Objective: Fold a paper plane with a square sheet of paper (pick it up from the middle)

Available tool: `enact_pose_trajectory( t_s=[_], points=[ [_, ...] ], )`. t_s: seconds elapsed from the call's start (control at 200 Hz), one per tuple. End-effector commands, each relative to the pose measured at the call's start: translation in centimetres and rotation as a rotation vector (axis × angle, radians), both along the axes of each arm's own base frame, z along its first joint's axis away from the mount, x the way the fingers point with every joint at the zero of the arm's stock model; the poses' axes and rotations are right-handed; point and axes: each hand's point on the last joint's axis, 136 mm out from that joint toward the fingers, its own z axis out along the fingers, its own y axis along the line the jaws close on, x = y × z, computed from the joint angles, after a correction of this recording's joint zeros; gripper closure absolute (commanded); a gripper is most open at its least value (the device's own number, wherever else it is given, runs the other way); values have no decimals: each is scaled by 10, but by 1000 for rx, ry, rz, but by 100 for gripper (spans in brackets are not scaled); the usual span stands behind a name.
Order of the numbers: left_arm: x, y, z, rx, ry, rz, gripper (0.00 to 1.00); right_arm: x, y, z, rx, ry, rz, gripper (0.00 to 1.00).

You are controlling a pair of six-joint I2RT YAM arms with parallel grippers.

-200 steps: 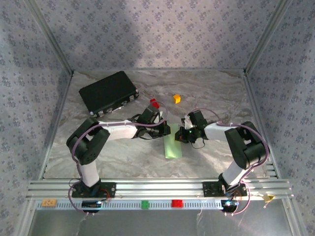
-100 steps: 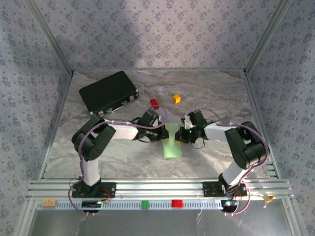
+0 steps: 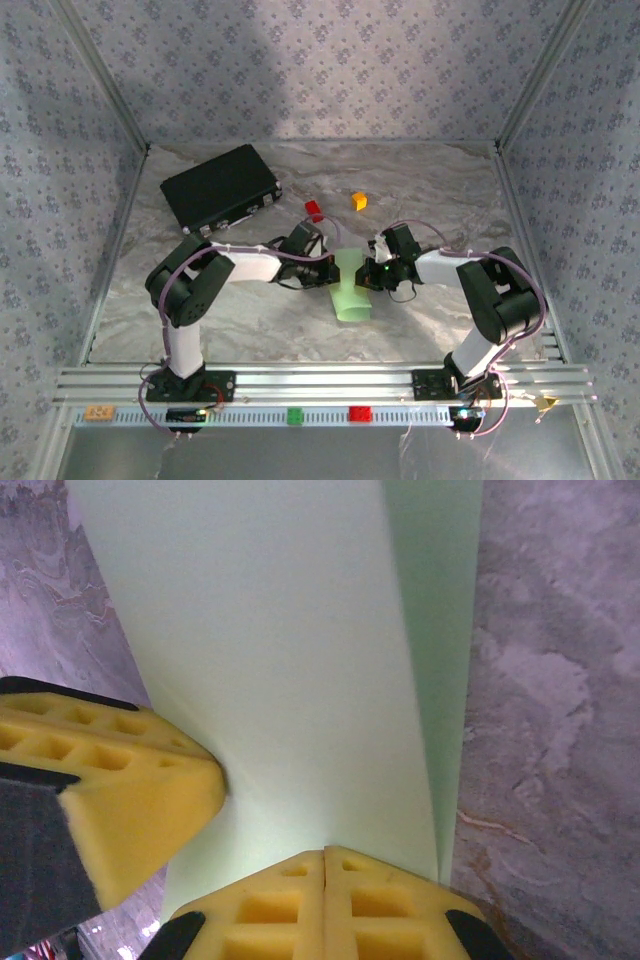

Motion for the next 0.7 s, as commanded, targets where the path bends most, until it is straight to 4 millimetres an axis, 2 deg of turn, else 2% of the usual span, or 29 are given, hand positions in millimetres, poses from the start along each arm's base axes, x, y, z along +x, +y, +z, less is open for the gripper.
enact_pose_trajectory(
  t_s=[0.0, 0.09, 0.31, 0.415, 0.52, 0.695],
  points=[
    [13, -5, 16, -14, -29, -12, 100, -25, -28, -35, -157, 116, -31, 100],
    [19, -5, 12, -10, -26, -13, 100, -26, -28, -35, -158, 118, -30, 100],
    [20, 7, -23, 38, 35, 8, 100, -26, -28, -37, -161, 121, -29, 100],
    [20, 12, -32, 49, 46, 22, 100, -26, -29, -37, -162, 122, -31, 100],
    [24, 11, -26, 35, 38, 26, 100, -27, -29, -36, -162, 120, -28, 100],
    [35, 4, 2, -7, -4, 13, 100, -27, -29, -36, -163, 121, -30, 100]
  ],
)
